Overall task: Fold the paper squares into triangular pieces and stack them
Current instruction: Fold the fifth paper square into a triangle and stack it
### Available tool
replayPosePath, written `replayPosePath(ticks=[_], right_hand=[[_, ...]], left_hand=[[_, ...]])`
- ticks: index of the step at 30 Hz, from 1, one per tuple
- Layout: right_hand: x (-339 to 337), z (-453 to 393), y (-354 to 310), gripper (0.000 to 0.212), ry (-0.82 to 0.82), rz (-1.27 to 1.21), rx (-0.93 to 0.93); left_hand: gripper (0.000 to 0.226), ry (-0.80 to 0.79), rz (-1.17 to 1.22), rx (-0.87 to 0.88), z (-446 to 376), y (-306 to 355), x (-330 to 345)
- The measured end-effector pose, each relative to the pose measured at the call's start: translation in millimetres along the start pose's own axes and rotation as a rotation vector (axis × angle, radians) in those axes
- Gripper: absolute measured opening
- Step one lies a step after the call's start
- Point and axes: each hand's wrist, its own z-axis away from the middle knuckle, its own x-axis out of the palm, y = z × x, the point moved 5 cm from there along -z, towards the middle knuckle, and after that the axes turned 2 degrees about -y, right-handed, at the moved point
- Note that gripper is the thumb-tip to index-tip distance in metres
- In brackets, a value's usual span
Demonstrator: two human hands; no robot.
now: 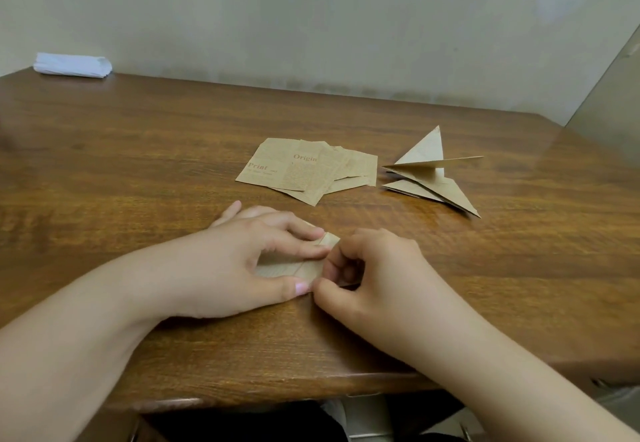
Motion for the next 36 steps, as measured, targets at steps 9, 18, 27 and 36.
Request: replayPosePath(ticks=[9, 18, 27, 36], right_hand=[[-17, -1, 20, 0.018, -0.085, 0.033, 0.129], [-35, 5, 49, 0.016, -0.121, -0.014, 0.287], [-58, 7, 64, 0.006, 0.028, 0.095, 0.297], [-4, 41, 23, 0.043, -0.107, 0.076, -0.33]], left_hand=[[0.039, -0.092, -0.015, -0.027, 1, -3, 0], [0.047, -0.09, -0.014, -0.025, 1, -2, 1], [0.039, -0.059, 0.002, -0.057, 3, -1, 1], [0.08, 0.202, -0.355, -0.165, 18, 35, 12]])
